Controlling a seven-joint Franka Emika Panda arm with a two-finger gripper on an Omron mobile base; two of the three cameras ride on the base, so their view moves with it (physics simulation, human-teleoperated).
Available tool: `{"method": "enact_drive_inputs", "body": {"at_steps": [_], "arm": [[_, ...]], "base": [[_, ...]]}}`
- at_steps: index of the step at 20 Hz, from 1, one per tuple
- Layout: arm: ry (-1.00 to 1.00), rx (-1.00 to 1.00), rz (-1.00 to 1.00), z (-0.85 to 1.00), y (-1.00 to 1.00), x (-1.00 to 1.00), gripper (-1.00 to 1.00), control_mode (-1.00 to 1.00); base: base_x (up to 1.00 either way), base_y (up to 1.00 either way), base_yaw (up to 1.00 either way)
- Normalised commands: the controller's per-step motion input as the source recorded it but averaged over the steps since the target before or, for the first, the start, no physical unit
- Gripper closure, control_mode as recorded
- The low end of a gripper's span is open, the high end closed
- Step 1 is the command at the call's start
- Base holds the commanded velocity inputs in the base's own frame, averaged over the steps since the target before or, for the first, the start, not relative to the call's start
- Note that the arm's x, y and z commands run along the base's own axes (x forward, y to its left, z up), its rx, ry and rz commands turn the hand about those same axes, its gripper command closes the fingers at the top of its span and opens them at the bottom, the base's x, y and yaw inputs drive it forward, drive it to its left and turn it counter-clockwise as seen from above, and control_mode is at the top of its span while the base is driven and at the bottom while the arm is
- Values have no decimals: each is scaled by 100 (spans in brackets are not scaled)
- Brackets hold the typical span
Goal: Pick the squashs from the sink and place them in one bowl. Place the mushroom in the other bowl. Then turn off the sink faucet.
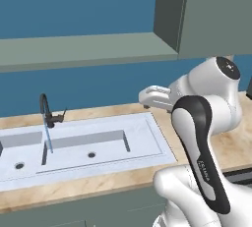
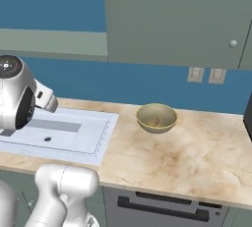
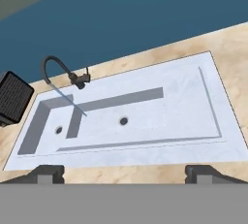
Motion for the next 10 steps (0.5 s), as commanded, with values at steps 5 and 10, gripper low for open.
{"method": "enact_drive_inputs", "body": {"at_steps": [5,10], "arm": [[0,0,0,0,0,0,-100,100],[0,0,0,0,0,0,-100,100]], "base": [[-7,67,0],[14,25,0]]}}
